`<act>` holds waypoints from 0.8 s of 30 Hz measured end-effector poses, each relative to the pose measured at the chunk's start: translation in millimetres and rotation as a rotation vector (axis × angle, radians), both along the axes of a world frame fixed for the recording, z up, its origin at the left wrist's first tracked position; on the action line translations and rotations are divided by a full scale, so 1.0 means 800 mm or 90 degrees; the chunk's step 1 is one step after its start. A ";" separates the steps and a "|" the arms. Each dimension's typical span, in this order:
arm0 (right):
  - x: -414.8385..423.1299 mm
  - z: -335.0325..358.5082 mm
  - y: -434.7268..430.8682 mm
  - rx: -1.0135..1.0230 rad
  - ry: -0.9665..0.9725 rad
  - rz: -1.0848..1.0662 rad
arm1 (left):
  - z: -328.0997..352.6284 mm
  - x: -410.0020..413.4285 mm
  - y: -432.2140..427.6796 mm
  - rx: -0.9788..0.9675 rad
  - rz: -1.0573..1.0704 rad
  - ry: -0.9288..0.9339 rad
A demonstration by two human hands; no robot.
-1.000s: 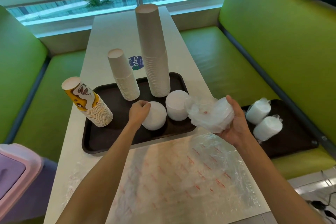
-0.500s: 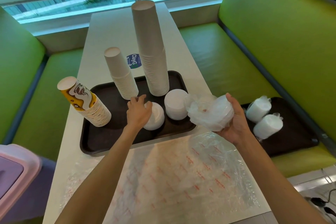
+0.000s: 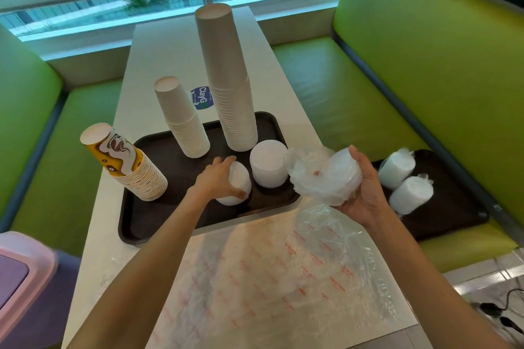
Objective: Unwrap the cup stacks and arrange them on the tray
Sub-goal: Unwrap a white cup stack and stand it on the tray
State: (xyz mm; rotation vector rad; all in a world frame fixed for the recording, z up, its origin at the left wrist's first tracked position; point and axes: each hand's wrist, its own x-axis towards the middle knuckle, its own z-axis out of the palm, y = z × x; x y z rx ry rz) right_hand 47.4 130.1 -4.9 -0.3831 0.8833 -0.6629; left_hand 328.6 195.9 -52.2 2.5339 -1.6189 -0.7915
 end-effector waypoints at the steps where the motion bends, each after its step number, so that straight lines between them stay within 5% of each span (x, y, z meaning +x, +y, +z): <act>1: 0.001 0.001 0.001 0.001 0.001 0.001 | 0.001 0.001 0.001 -0.002 0.002 0.005; 24: 0.011 0.004 0.007 0.001 -0.008 0.011 | 0.002 -0.003 0.005 -0.013 0.013 0.003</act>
